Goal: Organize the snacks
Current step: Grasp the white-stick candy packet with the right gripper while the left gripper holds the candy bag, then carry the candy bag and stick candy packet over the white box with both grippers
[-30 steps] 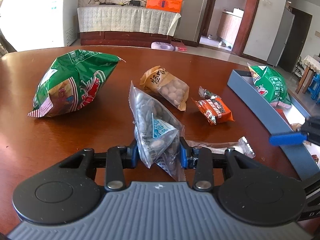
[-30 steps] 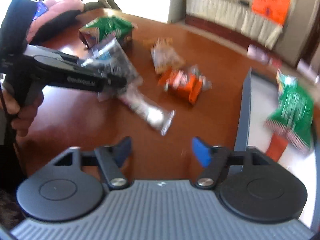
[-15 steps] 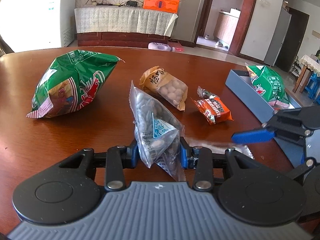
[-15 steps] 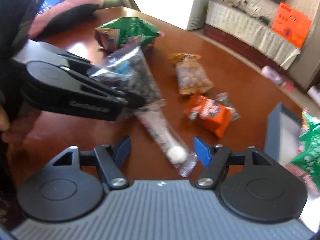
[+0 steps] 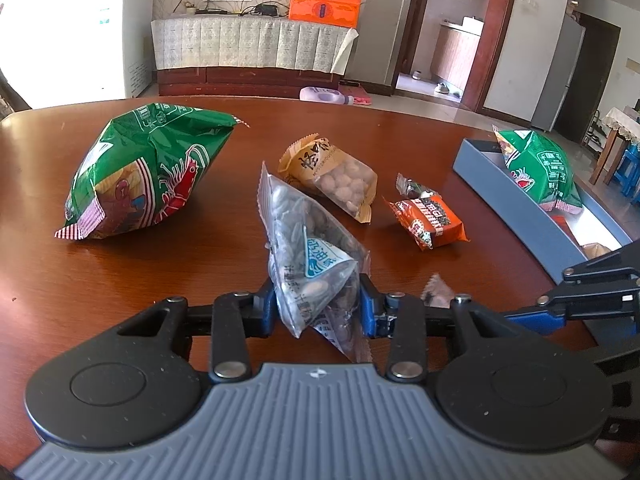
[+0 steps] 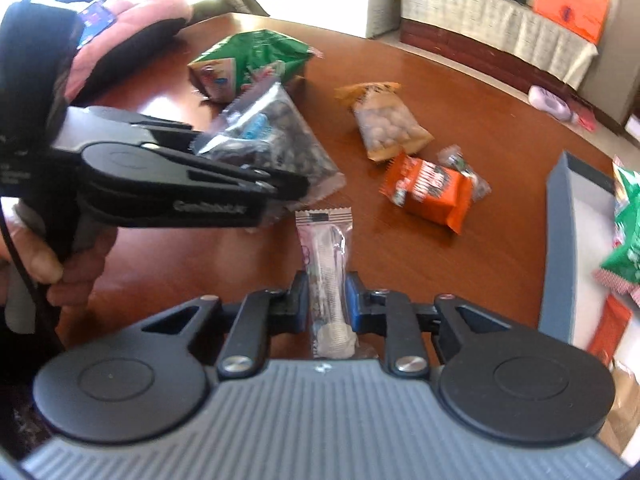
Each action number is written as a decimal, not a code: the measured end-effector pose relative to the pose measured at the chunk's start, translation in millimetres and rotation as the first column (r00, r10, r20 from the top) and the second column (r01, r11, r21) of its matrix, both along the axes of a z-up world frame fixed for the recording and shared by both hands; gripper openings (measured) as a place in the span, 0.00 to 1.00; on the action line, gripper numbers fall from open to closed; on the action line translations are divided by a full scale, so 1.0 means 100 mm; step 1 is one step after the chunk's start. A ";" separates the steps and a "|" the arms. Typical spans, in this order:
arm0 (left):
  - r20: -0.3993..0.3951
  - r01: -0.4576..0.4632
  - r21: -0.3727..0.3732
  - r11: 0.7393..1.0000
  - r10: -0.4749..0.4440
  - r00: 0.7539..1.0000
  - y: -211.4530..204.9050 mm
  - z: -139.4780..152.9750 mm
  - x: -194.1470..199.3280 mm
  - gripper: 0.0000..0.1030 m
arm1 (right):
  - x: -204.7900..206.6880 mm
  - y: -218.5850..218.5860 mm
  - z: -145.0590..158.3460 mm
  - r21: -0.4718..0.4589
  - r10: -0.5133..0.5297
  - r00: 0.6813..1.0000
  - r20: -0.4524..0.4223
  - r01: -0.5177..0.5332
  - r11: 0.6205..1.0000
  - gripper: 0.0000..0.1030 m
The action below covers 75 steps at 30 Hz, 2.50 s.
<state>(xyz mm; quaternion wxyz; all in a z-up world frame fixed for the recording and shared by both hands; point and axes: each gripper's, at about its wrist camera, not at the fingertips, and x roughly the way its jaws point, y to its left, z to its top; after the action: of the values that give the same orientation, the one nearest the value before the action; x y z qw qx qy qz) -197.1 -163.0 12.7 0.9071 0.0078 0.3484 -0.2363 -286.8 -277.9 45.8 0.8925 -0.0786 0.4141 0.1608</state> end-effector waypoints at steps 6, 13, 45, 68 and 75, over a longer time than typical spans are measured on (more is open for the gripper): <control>0.007 -0.024 0.026 0.999 0.024 1.000 -0.07 0.01 -0.07 0.42 | -0.07 -0.08 0.00 -0.001 -0.030 1.000 -0.004 0.030 1.000 0.22; 0.002 -0.043 0.028 0.999 0.043 0.999 -0.10 0.01 -0.19 0.42 | -0.14 -0.16 0.03 -0.003 -0.048 0.999 -0.001 0.048 0.999 0.22; 0.027 -0.057 0.045 0.997 0.056 0.998 -0.30 0.20 -0.70 0.38 | -0.54 -0.40 0.29 0.065 -0.086 0.994 0.071 0.082 0.994 0.22; 0.105 -0.028 0.014 0.999 0.027 0.994 -0.52 0.52 -0.79 0.37 | -0.68 -0.62 0.47 0.098 -0.142 0.979 0.143 0.129 0.987 0.22; 0.145 0.020 0.009 1.000 -0.022 0.989 -0.72 0.69 -0.77 0.37 | -0.69 -0.77 0.56 0.123 -0.187 0.966 0.177 0.167 0.978 0.22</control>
<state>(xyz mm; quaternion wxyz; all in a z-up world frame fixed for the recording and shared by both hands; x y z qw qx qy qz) -274.1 -234.7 81.7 0.9274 0.0320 0.2823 -0.2433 -355.7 -354.9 102.0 0.9412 -0.0079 0.3243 0.0942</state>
